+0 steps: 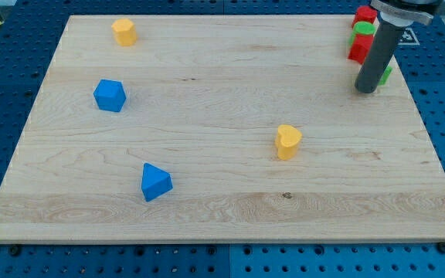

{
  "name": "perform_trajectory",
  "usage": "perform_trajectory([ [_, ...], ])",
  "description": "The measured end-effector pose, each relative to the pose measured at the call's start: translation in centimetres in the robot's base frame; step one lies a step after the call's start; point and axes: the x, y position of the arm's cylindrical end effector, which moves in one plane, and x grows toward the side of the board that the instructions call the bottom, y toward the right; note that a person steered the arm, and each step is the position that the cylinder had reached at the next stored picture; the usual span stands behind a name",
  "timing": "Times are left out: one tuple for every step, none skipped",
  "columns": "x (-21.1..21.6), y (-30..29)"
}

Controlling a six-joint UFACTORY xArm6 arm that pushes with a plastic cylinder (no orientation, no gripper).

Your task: Move your arm to the left of the yellow heart

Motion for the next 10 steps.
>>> perform_trajectory([
  [-0.2, 0.0],
  [-1.2, 0.0],
  [-1.0, 0.0],
  [0.7, -0.8],
  [2.3, -2.4],
  [2.3, -4.8],
  [2.3, -6.1],
  [2.0, -6.1],
  [1.8, -6.1],
  [1.7, -6.1],
])
